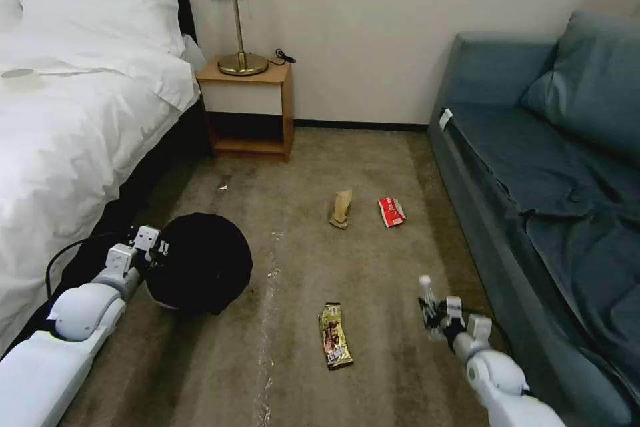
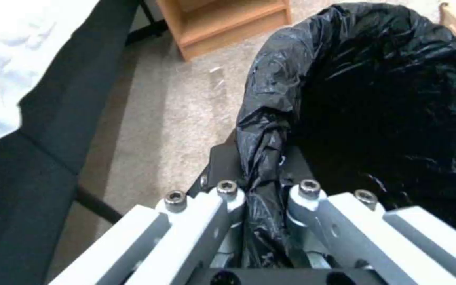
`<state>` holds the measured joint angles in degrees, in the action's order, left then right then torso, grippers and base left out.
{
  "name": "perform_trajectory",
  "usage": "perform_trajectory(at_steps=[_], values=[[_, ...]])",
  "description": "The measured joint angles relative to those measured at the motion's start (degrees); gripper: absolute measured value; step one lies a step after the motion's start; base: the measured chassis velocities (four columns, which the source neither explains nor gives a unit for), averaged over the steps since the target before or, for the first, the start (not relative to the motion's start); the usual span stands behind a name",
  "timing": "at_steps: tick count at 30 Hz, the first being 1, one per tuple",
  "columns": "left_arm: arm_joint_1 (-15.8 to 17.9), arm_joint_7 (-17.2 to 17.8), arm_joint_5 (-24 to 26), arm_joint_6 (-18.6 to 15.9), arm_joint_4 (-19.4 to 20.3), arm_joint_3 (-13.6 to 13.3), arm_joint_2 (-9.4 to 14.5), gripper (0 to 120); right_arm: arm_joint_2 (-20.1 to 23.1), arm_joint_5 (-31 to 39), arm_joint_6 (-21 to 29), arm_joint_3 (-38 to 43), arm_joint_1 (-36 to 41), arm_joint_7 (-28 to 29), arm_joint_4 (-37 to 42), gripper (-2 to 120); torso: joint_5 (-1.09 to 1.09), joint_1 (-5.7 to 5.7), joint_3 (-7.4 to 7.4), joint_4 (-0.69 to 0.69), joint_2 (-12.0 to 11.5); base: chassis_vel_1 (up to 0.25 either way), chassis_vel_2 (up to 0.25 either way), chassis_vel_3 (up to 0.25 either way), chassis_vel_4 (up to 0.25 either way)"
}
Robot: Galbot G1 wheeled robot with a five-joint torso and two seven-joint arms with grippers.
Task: Pick up the trash bin, then pick up the garbage on the floor and place it into the trash bin.
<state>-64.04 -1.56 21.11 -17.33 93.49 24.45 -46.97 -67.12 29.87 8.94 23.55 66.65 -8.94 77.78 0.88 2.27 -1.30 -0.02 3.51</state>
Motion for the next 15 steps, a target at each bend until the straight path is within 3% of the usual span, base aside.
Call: perform_trajectory(at_steps=[9, 15], values=[[2.7, 0.1, 0.9, -0.6, -0.8, -2.3, -0.5, 4, 0.8, 3.9, 2.4, -3.4, -3.8, 1.1, 6.1, 28, 0.00, 0.00, 0.00, -0.01, 0.0, 0.000, 0.000, 0.000, 0.000], [4.8, 0.3, 2.4, -0.7, -1.7, -4.3, -1.6, 4, -0.3, 12.5, 5.8, -10.2, -10.8, 4.9, 9.8, 28, 0.02, 0.00, 0.01, 0.00, 0.0, 0.000, 0.000, 0.000, 0.000]])
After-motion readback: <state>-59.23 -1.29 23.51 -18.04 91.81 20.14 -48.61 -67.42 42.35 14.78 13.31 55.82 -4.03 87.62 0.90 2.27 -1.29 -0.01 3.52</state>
